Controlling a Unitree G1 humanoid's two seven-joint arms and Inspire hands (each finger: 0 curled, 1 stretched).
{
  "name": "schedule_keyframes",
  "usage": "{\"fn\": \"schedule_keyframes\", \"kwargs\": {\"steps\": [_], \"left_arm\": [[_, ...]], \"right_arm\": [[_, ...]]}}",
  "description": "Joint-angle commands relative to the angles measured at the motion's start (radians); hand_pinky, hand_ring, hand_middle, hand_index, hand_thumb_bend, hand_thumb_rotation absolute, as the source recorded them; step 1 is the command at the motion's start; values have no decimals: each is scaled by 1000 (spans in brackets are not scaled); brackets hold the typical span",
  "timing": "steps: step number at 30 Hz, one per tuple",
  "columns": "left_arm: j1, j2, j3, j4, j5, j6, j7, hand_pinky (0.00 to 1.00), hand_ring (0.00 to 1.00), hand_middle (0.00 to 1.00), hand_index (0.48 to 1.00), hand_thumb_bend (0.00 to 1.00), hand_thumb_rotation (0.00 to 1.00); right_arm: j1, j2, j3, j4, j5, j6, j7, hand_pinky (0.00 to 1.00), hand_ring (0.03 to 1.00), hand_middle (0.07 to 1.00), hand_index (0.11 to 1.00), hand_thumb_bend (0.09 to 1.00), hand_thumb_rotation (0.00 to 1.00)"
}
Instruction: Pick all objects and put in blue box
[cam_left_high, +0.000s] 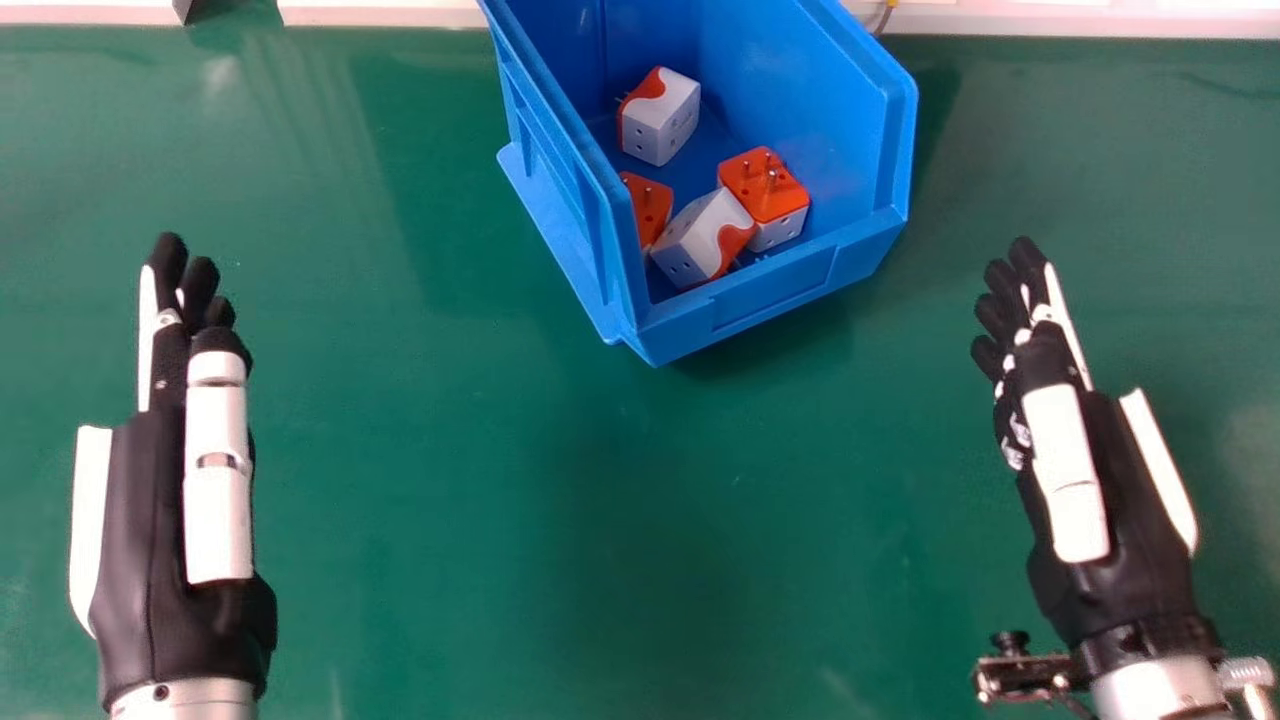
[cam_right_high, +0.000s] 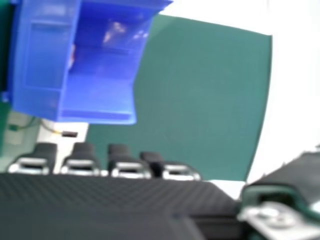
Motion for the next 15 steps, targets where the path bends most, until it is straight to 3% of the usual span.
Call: {"fn": "schedule_keyframes", "kwargs": {"steps": [1, 4, 8, 9, 11, 13, 15], "left_arm": [[6, -8, -31, 0, 27, -26, 7, 1000, 1000, 1000, 1000, 0, 1000], [-53, -3, -46, 16, 30, 19, 9, 1000, 1000, 1000, 1000, 0, 1000], [-145, 20, -43, 38, 37, 85, 6, 1000, 1000, 1000, 1000, 0, 1000], [-160, 25, -43, 42, 37, 95, 5, 1000, 1000, 1000, 1000, 0, 1000], [-192, 38, -32, 56, 22, 112, -2, 1000, 1000, 1000, 1000, 0, 1000], [-228, 39, -30, 74, 16, 129, -2, 1000, 1000, 1000, 1000, 0, 1000], [-245, 46, -16, 85, 1, 130, -9, 1000, 1000, 1000, 1000, 0, 1000]], "right_arm": [[15, -9, -27, -12, 41, -37, 25, 1000, 1000, 1000, 1000, 444, 1000], [11, -5, -36, -15, 58, 4, 32, 1000, 1000, 1000, 1000, 434, 1000], [-45, -3, -46, 14, 41, 38, 16, 1000, 1000, 1000, 1000, 426, 1000], [-58, -4, -50, 22, 41, 43, 17, 1000, 1000, 1000, 1000, 422, 1000], [-83, 0, -49, 36, 19, 44, 3, 1000, 1000, 1000, 1000, 412, 1000], [-118, -5, -55, 68, 9, 39, -3, 1000, 1000, 1000, 1000, 412, 1000], [-143, 3, -58, 94, -15, 21, -28, 1000, 1000, 1000, 1000, 403, 1000]]}}
